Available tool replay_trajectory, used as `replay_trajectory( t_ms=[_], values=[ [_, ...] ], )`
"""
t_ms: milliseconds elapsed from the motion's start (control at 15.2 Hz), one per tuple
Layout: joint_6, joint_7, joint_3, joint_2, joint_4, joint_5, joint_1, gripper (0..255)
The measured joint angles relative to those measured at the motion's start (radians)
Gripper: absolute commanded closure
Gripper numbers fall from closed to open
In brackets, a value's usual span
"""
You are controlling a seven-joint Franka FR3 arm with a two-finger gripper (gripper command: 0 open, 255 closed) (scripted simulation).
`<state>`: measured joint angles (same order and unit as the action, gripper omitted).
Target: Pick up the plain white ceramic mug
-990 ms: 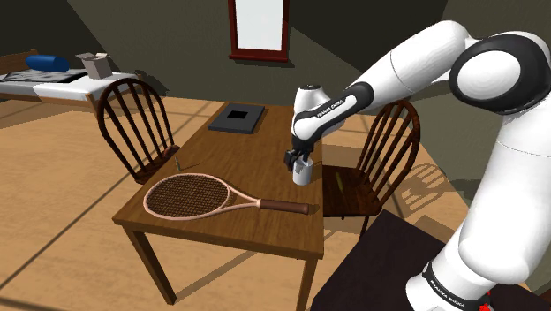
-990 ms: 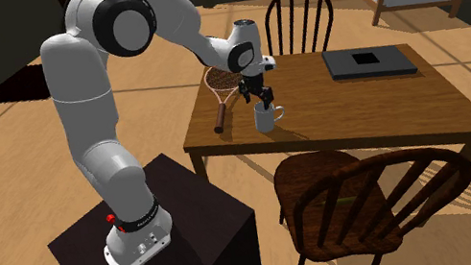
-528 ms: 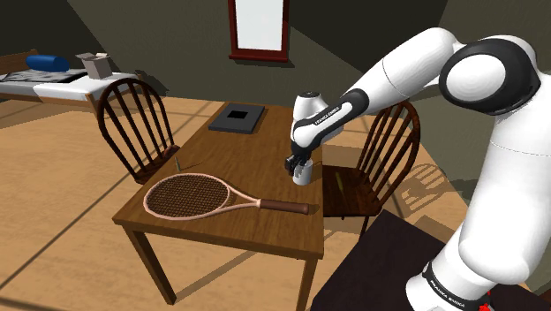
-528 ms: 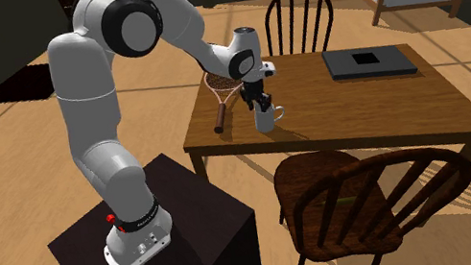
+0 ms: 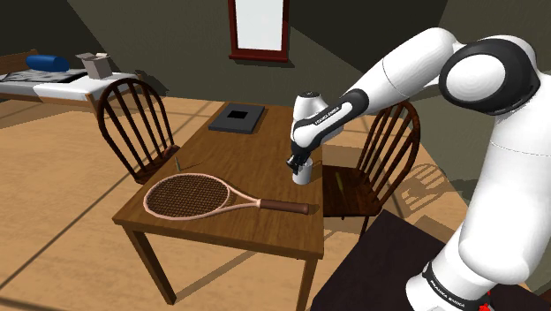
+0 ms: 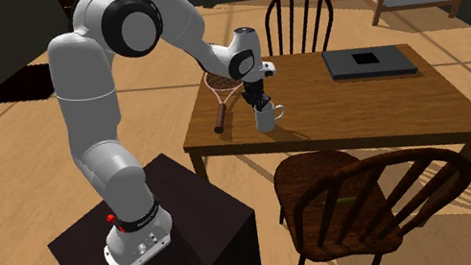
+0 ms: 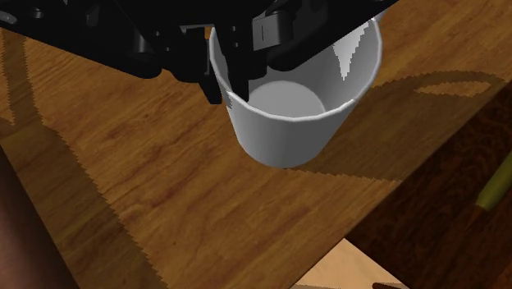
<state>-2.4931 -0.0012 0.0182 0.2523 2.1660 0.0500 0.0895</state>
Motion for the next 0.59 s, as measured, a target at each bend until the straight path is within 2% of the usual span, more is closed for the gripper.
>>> replay_trajectory(
  t_ms=[594],
  values=[
    [0.084, -0.007, 0.001, -0.064, -0.020, -0.006, 0.002, 255]
  ],
)
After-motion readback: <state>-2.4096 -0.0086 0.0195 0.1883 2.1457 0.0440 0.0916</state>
